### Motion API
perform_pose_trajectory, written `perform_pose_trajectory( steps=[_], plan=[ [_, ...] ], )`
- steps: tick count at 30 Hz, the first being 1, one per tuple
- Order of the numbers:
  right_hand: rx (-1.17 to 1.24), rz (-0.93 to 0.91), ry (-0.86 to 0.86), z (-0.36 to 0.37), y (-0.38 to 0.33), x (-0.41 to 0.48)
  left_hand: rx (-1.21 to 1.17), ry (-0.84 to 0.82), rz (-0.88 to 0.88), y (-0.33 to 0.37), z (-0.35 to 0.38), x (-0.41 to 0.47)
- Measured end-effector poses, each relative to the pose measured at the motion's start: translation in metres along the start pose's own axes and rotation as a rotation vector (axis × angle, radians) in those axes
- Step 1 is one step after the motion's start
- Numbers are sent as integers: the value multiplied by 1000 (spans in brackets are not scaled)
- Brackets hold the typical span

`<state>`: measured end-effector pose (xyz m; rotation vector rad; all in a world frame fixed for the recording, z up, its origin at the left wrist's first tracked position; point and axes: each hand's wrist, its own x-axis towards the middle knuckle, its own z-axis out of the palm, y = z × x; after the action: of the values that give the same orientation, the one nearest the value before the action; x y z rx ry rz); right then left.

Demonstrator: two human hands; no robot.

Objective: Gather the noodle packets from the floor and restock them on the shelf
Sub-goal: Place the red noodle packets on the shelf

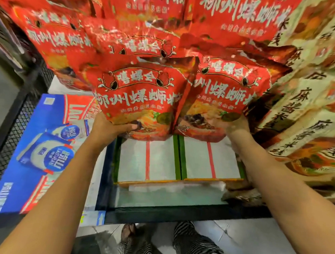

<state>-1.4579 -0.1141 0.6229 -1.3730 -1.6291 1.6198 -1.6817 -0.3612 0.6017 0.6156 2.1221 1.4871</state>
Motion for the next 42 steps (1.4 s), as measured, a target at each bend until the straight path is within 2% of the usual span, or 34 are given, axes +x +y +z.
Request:
perform_pose_trajectory(
  steps=[6, 10, 14, 18, 27, 34, 38, 42],
  plan=[
    [42, 22, 15, -1, 3, 5, -63, 152, 16, 2, 12, -3],
    [38, -17, 100, 5, 9, 5, -73, 216, 1, 2, 23, -4],
    [44, -64, 198, 10, 23, -4, -13, 210, -17, -1, 22, -5],
    [-26, -20, 269, 15, 32, -6, 51, 229, -46, -11, 18, -7],
    [-84, 91, 275, 17, 24, -24, 59, 197, -108, -13, 13, -21],
    [-230, 28, 227, 30, 23, -71, 49, 228, -123, 0, 2, -35],
    [-407, 28, 173, 43, 28, -107, 201, 225, -86, 5, -6, -51],
    [-682, -8, 76, 58, 35, -145, 328, 188, -7, -2, -8, -75]
  ],
)
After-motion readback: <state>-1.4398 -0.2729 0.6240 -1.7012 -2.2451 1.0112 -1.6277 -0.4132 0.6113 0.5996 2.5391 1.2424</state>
